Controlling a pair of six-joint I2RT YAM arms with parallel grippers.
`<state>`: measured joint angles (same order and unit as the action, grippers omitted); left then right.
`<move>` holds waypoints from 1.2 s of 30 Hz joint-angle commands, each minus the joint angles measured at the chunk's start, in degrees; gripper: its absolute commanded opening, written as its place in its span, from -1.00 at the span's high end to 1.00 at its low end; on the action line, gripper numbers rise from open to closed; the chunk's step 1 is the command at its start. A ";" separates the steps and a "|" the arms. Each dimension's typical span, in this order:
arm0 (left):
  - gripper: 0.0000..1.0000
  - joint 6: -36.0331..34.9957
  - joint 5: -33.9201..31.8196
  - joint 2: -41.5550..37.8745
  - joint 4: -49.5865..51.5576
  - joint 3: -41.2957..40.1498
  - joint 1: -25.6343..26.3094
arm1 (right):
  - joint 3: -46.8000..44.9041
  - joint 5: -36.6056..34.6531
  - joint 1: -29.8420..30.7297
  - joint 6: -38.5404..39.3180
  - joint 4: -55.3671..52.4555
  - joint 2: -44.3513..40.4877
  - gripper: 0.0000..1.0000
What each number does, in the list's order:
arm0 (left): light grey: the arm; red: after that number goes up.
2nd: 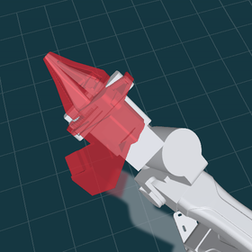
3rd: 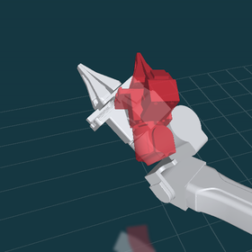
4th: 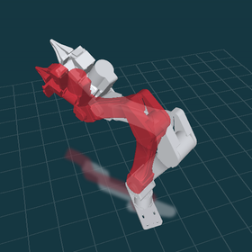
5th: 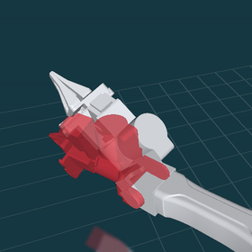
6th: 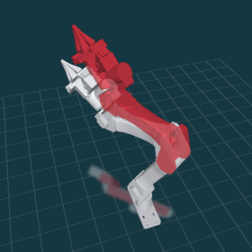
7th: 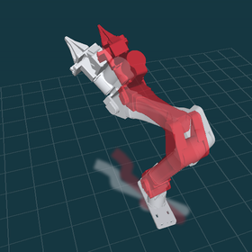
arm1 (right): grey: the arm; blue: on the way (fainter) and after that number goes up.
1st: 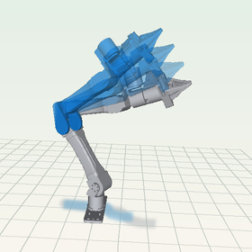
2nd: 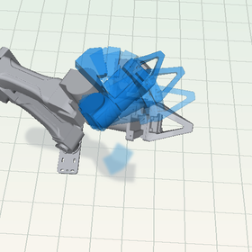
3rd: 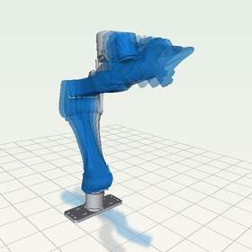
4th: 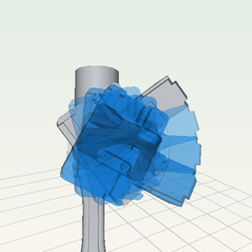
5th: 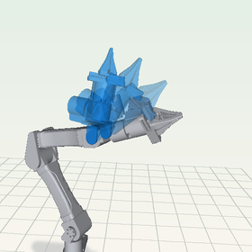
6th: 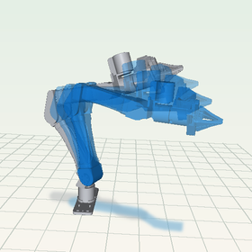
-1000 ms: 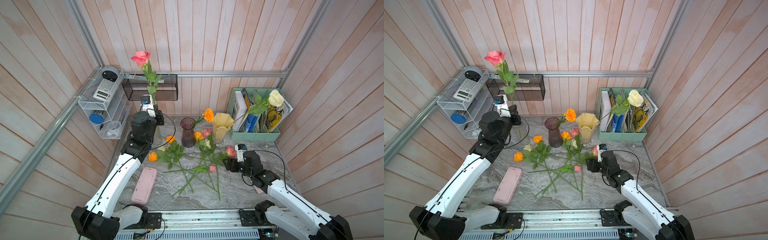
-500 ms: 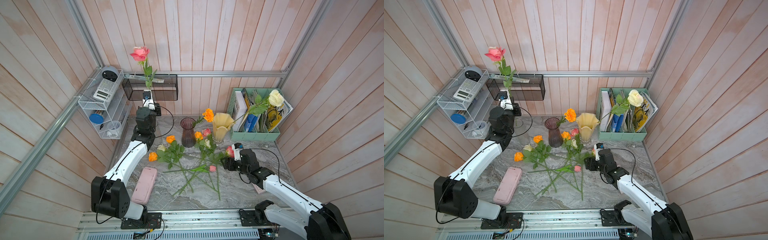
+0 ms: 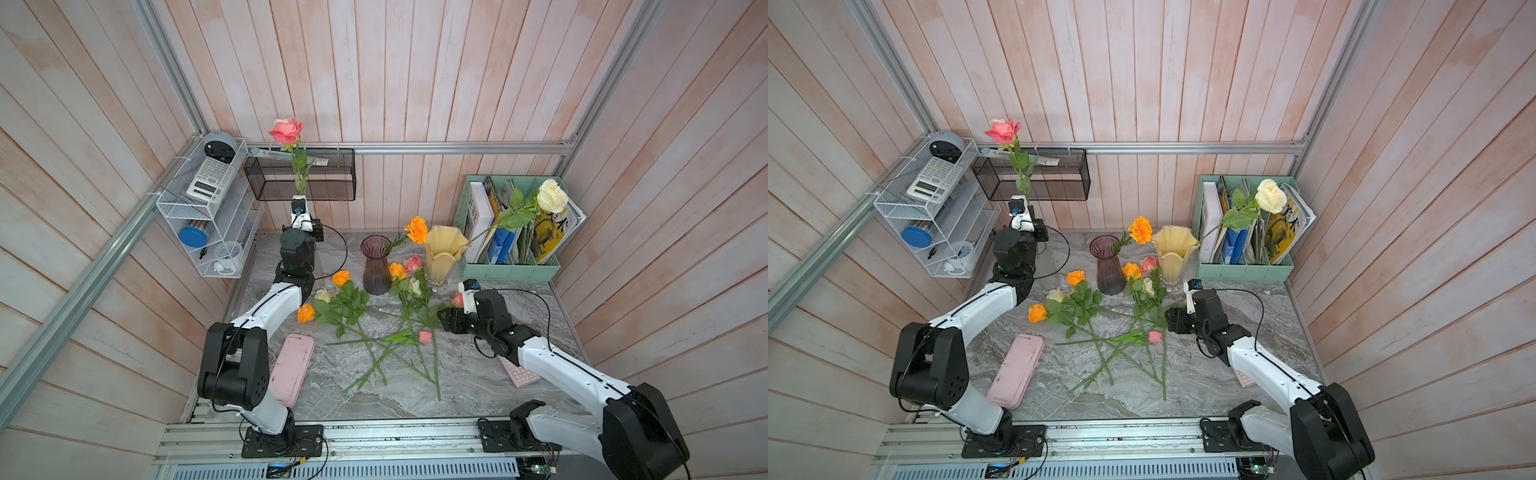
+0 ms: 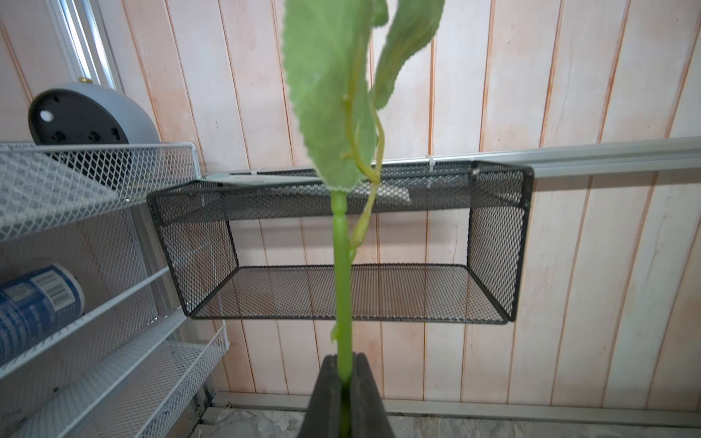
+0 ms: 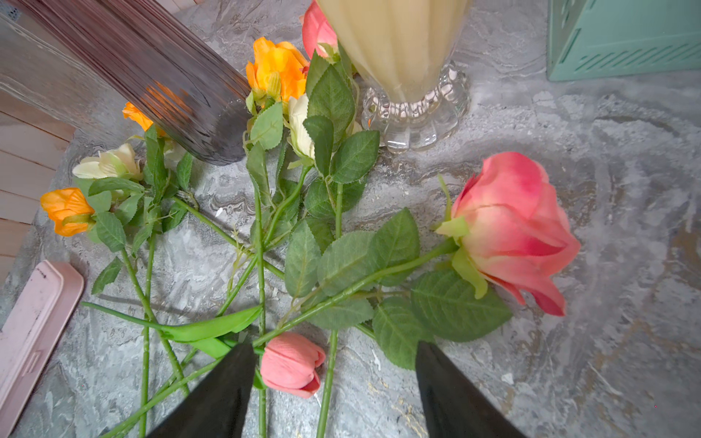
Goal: Arrange the flowers in different vases according to their colors
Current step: Insert the flower into the vase, then pick up the flower at the center of the board.
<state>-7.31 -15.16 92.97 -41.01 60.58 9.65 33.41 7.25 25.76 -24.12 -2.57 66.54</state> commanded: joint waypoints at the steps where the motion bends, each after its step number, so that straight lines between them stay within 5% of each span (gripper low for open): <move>1: 1.00 -0.03 -1.21 1.79 -9.13 -4.46 -0.25 | 1.48 1.35 -0.19 0.69 0.59 0.00 -0.47; 7: 0.94 1.60 -0.66 0.75 -10.11 -9.16 0.13 | 1.18 1.29 -0.19 0.70 -0.34 -2.06 -0.47; 12: -0.44 1.67 -3.24 -0.40 -7.96 -11.41 1.06 | 0.61 2.16 -0.26 0.54 -0.37 -4.01 -0.47; 16: -0.72 1.65 -3.32 -3.83 -2.76 -11.53 1.86 | 0.27 1.89 -0.24 0.53 -1.29 -6.14 -0.47; 23: -0.88 0.23 -8.22 -14.44 8.57 -11.87 6.98 | -1.12 2.16 -0.21 -0.40 -1.54 -9.44 -0.47; 31: -0.99 5.08 -23.17 -28.49 30.45 -12.85 25.64 | -1.00 1.33 -0.26 -1.89 -6.93 -10.60 -0.47; 36: -0.99 12.35 -16.56 -32.20 39.75 -16.08 36.35 | -1.88 -1.28 -0.24 -3.09 -13.47 -11.02 -0.46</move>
<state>-0.05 -34.22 61.04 -11.64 46.94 42.48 32.36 8.29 25.78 -25.82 -10.11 56.38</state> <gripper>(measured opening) 0.992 0.731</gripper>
